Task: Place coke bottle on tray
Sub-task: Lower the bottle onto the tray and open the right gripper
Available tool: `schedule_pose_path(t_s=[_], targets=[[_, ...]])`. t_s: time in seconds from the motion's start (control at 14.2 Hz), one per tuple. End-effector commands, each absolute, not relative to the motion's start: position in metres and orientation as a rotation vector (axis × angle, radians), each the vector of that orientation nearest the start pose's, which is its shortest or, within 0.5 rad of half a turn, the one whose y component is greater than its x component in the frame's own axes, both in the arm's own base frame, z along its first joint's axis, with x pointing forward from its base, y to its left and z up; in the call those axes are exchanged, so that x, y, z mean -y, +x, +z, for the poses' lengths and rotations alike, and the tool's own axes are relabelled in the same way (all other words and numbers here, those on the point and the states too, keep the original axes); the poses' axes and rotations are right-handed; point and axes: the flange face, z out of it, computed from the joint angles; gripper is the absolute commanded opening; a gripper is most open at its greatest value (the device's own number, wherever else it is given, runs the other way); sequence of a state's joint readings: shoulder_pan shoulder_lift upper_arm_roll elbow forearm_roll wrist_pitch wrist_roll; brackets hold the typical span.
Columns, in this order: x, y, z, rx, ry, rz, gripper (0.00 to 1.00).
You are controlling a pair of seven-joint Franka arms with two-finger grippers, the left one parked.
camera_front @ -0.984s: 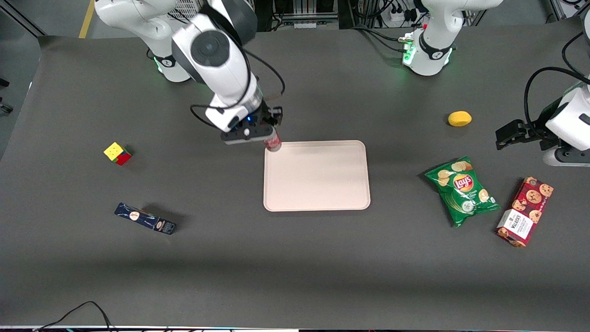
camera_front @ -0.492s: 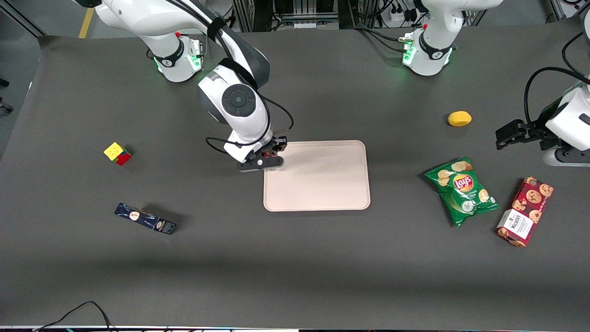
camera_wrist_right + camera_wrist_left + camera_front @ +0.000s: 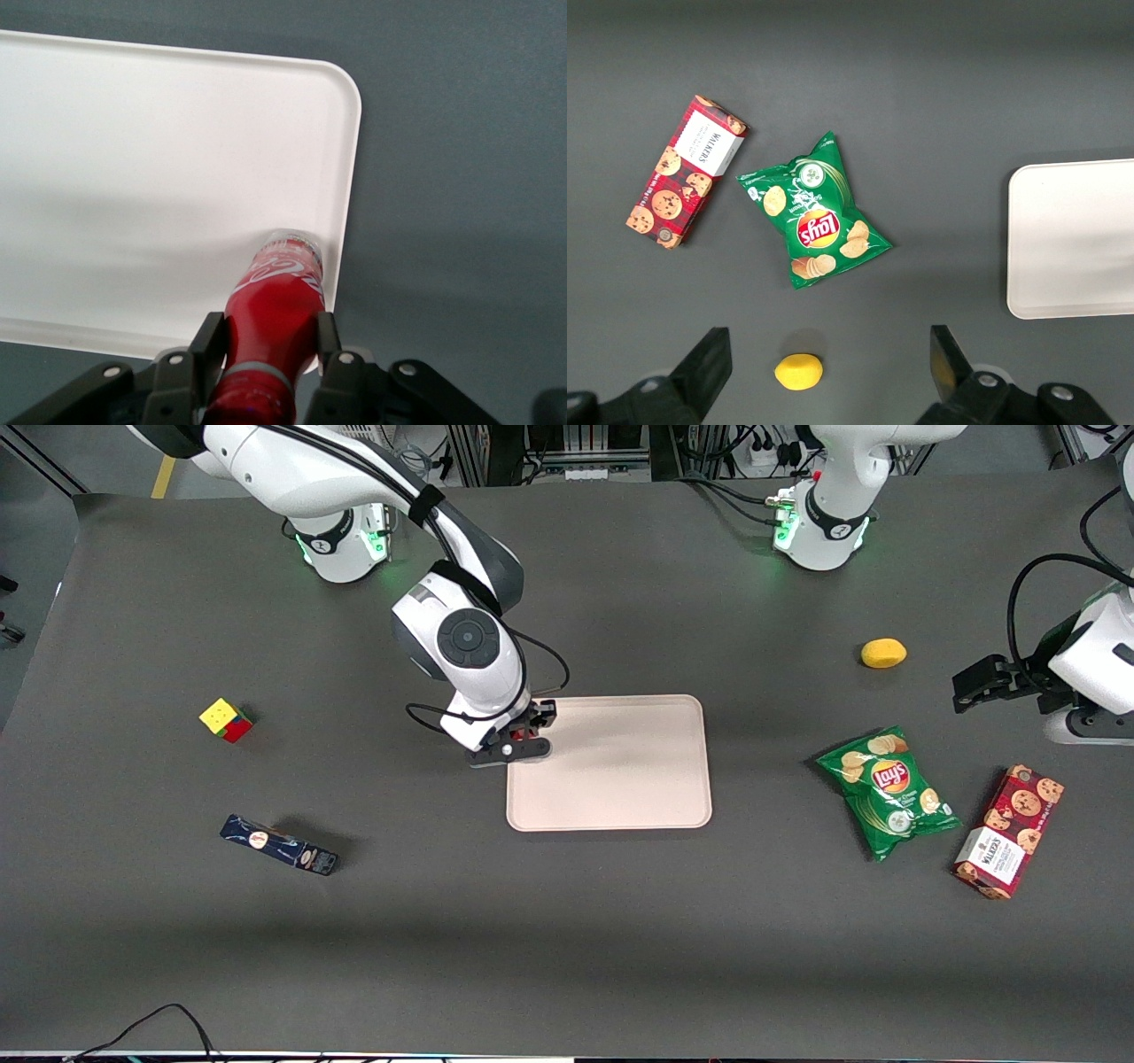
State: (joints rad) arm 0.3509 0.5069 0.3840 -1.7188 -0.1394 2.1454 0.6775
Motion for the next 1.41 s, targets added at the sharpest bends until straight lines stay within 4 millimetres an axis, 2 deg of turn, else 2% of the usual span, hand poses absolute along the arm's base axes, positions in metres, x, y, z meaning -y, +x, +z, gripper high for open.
schedule_pose_path(t_s=[0.0, 0.28, 0.35, 0.42, 0.49, 0.56, 1.12, 1.19, 1.34], targets=[[-0.426, 0.515, 0.303, 0.132, -3.121, 0.071, 0.00], [-0.426, 0.516, 0.300, 0.130, -3.121, 0.073, 0.00], [-0.425, 0.517, 0.299, 0.128, -3.122, 0.075, 0.16], [-0.425, 0.517, 0.299, 0.128, -3.122, 0.075, 0.37], [-0.425, 0.517, 0.299, 0.128, -3.122, 0.075, 0.85], [-0.425, 0.517, 0.300, 0.130, -3.122, 0.071, 1.00], [-0.424, 0.518, 0.301, 0.122, -3.121, 0.074, 1.00], [-0.423, 0.520, 0.307, 0.121, -3.118, 0.060, 1.00], [-0.416, 0.528, 0.343, 0.121, -3.118, 0.008, 1.00]])
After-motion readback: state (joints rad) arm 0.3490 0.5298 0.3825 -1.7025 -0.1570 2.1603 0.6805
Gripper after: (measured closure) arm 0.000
